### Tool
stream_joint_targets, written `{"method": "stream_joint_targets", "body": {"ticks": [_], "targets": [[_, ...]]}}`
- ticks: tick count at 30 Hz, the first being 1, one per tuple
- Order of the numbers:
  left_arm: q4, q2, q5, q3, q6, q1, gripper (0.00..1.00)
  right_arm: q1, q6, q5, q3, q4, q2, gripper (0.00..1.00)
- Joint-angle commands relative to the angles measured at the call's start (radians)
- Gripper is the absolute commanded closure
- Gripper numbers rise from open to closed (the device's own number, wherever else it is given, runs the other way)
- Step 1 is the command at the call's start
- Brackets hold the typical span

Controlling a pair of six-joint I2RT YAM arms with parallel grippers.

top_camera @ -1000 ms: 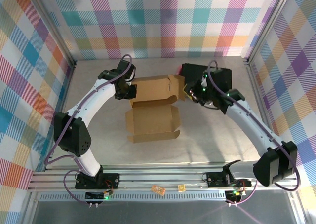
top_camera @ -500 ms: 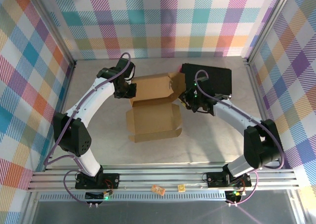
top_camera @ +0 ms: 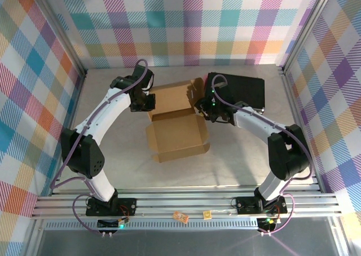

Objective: Fold the paper box

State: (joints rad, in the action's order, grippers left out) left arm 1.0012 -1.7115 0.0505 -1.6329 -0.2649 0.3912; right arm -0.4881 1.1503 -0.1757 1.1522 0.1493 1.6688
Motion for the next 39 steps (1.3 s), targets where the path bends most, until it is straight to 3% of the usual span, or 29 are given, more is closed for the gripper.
{"method": "stream_joint_targets", "body": {"ticks": [1,6,15,23,28,31,34,39], "targets": [[0.022,-0.014,-0.036,-0.046,-0.025,0.006,1.00,-0.021,-0.061,-0.008,0.041,0.049,0.027,0.64],[0.022,-0.022,-0.043,-0.059,-0.031,0.005,1.00,-0.036,-0.122,0.007,0.088,0.109,0.059,0.65],[0.023,-0.021,-0.052,-0.059,-0.037,0.005,1.00,-0.078,-0.220,0.070,0.194,0.272,0.101,0.85],[0.056,-0.019,-0.028,-0.059,-0.019,0.001,1.00,-0.070,-0.489,0.192,0.189,0.314,-0.141,0.60],[0.068,-0.018,-0.032,-0.062,-0.012,0.001,1.00,0.047,-0.678,0.147,0.133,0.295,-0.308,0.47],[0.075,-0.021,-0.035,-0.069,-0.006,0.001,1.00,0.115,-0.814,0.017,0.151,0.277,-0.308,0.44],[0.085,-0.026,-0.036,-0.079,-0.001,0.001,1.00,0.117,-0.945,-0.058,0.241,0.349,-0.222,0.44],[0.096,-0.030,-0.046,-0.090,0.006,0.002,1.00,0.114,-1.015,-0.017,0.261,0.365,-0.147,0.44]]}}
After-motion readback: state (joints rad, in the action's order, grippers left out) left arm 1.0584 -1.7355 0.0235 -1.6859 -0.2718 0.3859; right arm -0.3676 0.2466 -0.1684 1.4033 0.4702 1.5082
